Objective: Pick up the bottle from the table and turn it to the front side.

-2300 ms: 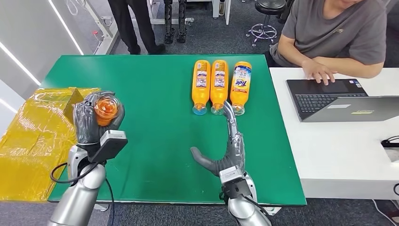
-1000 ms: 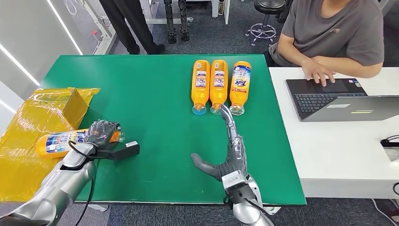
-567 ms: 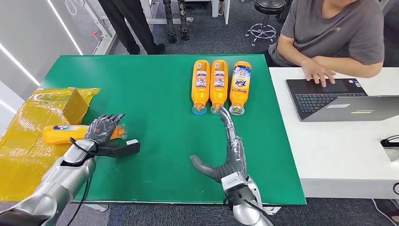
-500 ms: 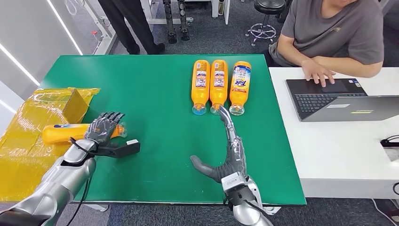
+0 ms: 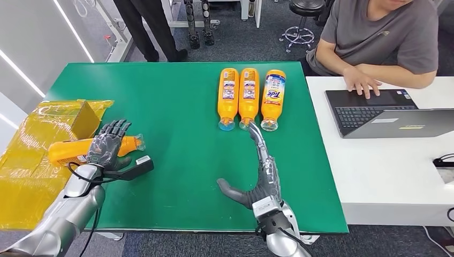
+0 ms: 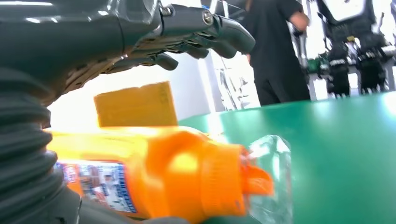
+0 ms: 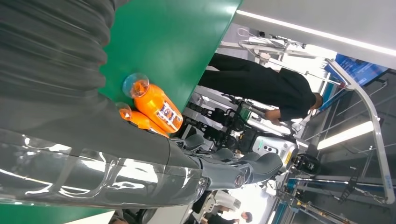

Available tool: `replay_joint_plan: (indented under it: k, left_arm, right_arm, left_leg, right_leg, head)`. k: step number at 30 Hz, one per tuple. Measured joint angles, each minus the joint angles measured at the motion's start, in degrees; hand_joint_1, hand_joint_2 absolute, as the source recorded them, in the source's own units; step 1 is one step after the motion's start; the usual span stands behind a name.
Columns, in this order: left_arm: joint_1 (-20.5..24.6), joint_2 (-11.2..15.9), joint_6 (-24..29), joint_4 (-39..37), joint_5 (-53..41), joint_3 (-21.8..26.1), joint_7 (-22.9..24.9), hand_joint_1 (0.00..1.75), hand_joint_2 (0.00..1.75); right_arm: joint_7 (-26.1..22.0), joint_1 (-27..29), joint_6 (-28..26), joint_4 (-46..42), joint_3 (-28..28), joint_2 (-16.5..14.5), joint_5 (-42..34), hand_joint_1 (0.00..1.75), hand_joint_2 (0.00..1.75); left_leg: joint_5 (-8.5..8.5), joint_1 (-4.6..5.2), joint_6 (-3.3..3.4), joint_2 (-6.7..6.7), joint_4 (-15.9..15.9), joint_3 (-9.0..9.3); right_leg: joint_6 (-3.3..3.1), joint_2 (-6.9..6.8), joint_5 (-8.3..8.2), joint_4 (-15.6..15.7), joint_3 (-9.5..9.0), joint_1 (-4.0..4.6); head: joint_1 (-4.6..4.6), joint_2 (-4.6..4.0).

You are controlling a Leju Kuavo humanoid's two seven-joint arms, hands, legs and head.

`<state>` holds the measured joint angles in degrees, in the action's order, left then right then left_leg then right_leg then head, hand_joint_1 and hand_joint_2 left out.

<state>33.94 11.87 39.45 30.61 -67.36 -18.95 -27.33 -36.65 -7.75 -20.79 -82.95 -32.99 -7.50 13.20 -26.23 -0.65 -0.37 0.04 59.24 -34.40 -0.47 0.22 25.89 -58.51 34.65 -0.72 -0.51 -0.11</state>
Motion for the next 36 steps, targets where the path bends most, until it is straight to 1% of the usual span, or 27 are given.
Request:
replay_joint_plan:
  k: [3, 5, 7, 9, 12, 14, 16, 18, 22, 25, 27, 31, 34, 36]
  left_arm:
    - [-4.2, -0.2, 0.4, 7.3, 2.8, 6.2, -5.9, 0.00, 1.75]
    - [-6.5, -0.5, 0.5, 11.6, 3.8, 10.6, -8.7, 0.00, 1.75]
    - [-7.9, -0.7, 0.5, 14.5, 4.1, 13.7, -9.4, 0.00, 1.75]
    - [-8.9, -0.8, 0.5, 16.6, 4.1, 15.7, -9.6, 0.00, 1.75]
    - [-9.8, -1.0, 0.5, 18.6, 4.2, 17.5, -9.9, 0.00, 1.75]
    - [-10.6, -1.2, 0.5, 20.1, 5.9, 18.5, -10.7, 0.00, 1.75]
    - [-12.4, -1.6, 0.5, 23.9, 12.6, 19.5, -11.8, 0.00, 1.75]
    - [-14.9, -2.1, 0.5, 30.3, 23.8, 20.0, -12.3, 0.00, 1.75]
    - [-18.2, -3.2, 0.5, 44.0, 46.1, 19.5, -12.6, 0.00, 1.75]
    - [-18.3, -4.5, -1.3, 50.8, 58.7, 16.8, -12.8, 0.00, 1.75]
    - [-17.6, -6.3, -3.7, 53.2, 63.0, 14.5, -12.9, 0.00, 1.75]
    - [-16.3, -10.8, -7.5, 56.1, 66.2, 9.9, -12.9, 0.00, 1.75]
    - [-16.0, -15.4, -10.2, 58.2, 69.3, 7.2, -12.9, 0.00, 1.75]
    - [-16.5, -18.8, -11.5, 59.8, 70.9, 6.2, -12.9, 0.00, 1.75]
  right_arm:
    - [0.0, 0.2, -0.1, 0.0, 0.1, 0.0, 0.0, 0.00, 1.75]
    - [0.0, 0.3, -0.1, 0.0, 0.2, 0.0, 0.0, 0.00, 1.75]
    - [0.0, 0.3, -0.1, 0.0, 0.2, 0.0, 0.0, 0.00, 1.75]
    - [0.0, 0.3, -0.1, 0.0, 0.2, 0.0, 0.0, 0.00, 1.75]
    - [0.0, 0.4, -0.1, 0.0, 0.3, 0.0, 0.0, 0.00, 1.75]
    - [0.0, 0.4, -0.1, 0.0, 0.3, 0.0, 0.0, 0.00, 1.75]
    - [0.0, 0.4, -0.1, 0.0, 0.3, -0.2, 0.0, 0.00, 1.75]
    - [0.0, 0.5, -0.2, 0.0, 0.3, -0.3, 0.0, 0.00, 1.75]
    - [0.1, 0.4, -0.8, 0.1, 0.3, -0.5, -0.5, 0.00, 1.75]
    - [0.0, 0.4, -1.3, 0.2, 0.3, -0.6, -0.9, 0.00, 1.75]
    - [-0.2, 0.4, -1.9, 0.2, 0.2, -0.6, -1.0, 0.00, 1.75]
    - [-0.3, 0.5, -3.6, 0.0, 0.0, -0.6, -0.7, 0.00, 1.75]
    - [-0.4, 0.8, -4.9, -0.8, -0.1, -0.6, -0.5, 0.00, 1.75]
    - [-0.4, 1.1, -5.2, -1.4, -0.1, -0.6, -0.6, 0.00, 1.75]
  left_leg:
    - [0.00, 0.00, 0.00, 0.02, 0.0, 0.00]
    - [0.00, 0.00, 0.00, 0.02, 0.0, 0.00]
    - [0.00, 0.00, 0.00, 0.01, 0.0, -0.01]
    - [0.00, 0.00, 0.00, 0.01, 0.0, -0.01]
    - [0.01, 0.00, -0.01, -0.01, 0.0, 0.00]
    - [0.02, 0.00, -0.02, 0.00, 0.0, 0.01]
    - [0.02, 0.00, -0.02, 0.04, 0.0, 0.02]
    - [0.01, 0.00, -0.02, 0.05, 0.0, 0.01]
    - [0.00, 0.00, -0.01, -0.07, 0.0, -0.04]
    - [0.00, 0.00, 0.00, -0.14, 0.0, -0.04]
    - [0.01, 0.01, 0.00, -0.18, 0.0, -0.04]
    - [0.02, 0.02, 0.01, -0.15, 0.0, -0.02]
    - [0.02, 0.03, 0.02, -0.17, 0.1, -0.03]
    - [-0.01, 0.03, 0.03, -0.15, 0.1, -0.04]
  right_leg:
    - [0.00, 0.03, 0.00, 0.0, 0.02, 0.00]
    - [0.00, 0.03, 0.00, 0.0, 0.03, 0.00]
    - [0.00, 0.02, 0.00, 0.0, 0.02, 0.00]
    - [0.00, 0.01, 0.00, 0.0, 0.01, 0.00]
    - [0.00, 0.00, 0.00, 0.0, -0.01, 0.00]
    - [0.00, 0.01, -0.01, 0.0, -0.02, 0.00]
    - [0.00, 0.05, -0.01, 0.0, -0.01, 0.00]
    - [0.00, 0.06, 0.00, 0.0, 0.02, 0.00]
    - [0.02, -0.07, 0.03, 0.1, 0.03, 0.00]
    - [0.03, -0.17, 0.03, 0.1, 0.01, 0.00]
    - [0.03, -0.23, 0.01, 0.1, -0.03, 0.00]
    - [0.06, -0.18, -0.07, 0.1, -0.05, -0.02]
    - [0.07, -0.18, -0.08, 0.1, -0.06, -0.03]
    - [0.08, -0.15, -0.07, 0.1, -0.06, -0.03]
  head:
    - [-0.01, 0.00]
    - [-0.01, 0.00]
    - [0.00, 0.00]
    - [0.01, 0.00]
    - [0.01, 0.00]
    - [0.00, 0.00]
    - [0.00, 0.00]
    - [0.00, 0.00]
    - [0.00, 0.00]
    - [0.00, 0.00]
    - [0.00, 0.00]
    - [0.00, 0.00]
    - [0.00, 0.00]
    - [0.01, 0.00]
